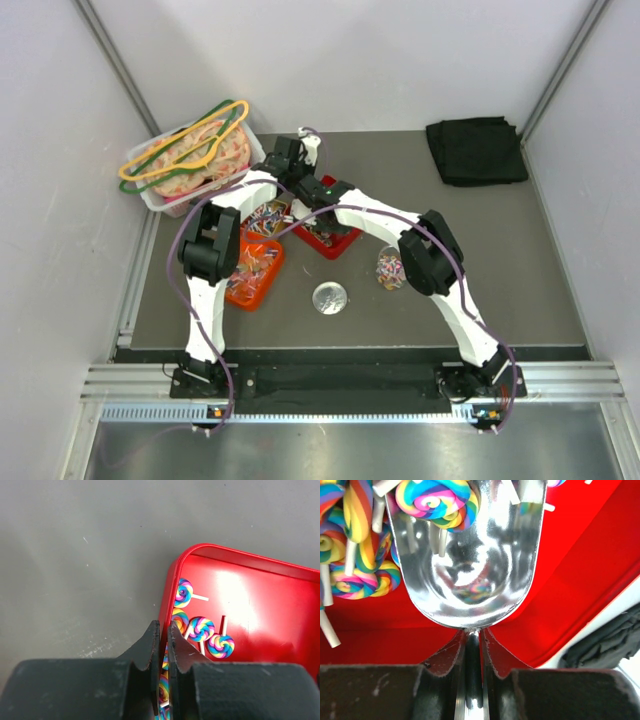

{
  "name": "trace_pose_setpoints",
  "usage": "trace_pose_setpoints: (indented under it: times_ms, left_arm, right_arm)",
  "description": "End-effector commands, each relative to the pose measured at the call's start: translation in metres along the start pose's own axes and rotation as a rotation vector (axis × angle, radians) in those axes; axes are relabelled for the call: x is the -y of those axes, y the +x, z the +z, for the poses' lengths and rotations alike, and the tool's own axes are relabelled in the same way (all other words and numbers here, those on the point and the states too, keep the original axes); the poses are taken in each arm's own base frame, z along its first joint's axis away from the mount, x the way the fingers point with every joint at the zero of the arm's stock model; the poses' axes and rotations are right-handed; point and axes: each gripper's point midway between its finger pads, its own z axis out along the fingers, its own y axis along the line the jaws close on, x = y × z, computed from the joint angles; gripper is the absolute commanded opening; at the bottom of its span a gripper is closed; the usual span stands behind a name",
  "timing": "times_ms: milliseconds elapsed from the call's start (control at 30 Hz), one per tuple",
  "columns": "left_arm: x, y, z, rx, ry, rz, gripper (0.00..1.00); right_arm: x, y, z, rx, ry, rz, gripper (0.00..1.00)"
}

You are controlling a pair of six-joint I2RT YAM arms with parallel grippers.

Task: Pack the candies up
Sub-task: Scoop the fake candies from the storage box.

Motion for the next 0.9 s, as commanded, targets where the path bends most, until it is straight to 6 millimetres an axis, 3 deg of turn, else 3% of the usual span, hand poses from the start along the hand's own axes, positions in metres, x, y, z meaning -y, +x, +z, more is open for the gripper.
trace_pose_setpoints:
  times_ms: [0,167,367,533,867]
  left_arm:
    - [0.038,-0.067,-0.023,0.209,0.106,-0.019,0.00]
    - [0.038,-0.068,-0.024,0.212,0.105,-0.020,0.00]
    - [0.037,-0.067,-0.026,0.209,0.097,-0.003,0.00]
    - [0.035,-0.064,-0.026,0.205,0.095,0.002,0.00]
    - [0.035,-0.063,-0.026,0.205,0.095,0.003,0.00]
  right_arm:
    - [0.004,-0.075,-0.019,0.331,-0.012,0.141,0.00]
    - [-0.001,-0.073,-0.016,0.333,-0.013,0.139,0.00]
    - [0.011,-0.074,-0.036,0.370,0.011,0.161,0.00]
    - [0.035,-0.062,-0.048,0.347,0.097,0.081,0.00]
    - [0.044,-0.059,-0.061,0.375,0.105,0.075,0.00]
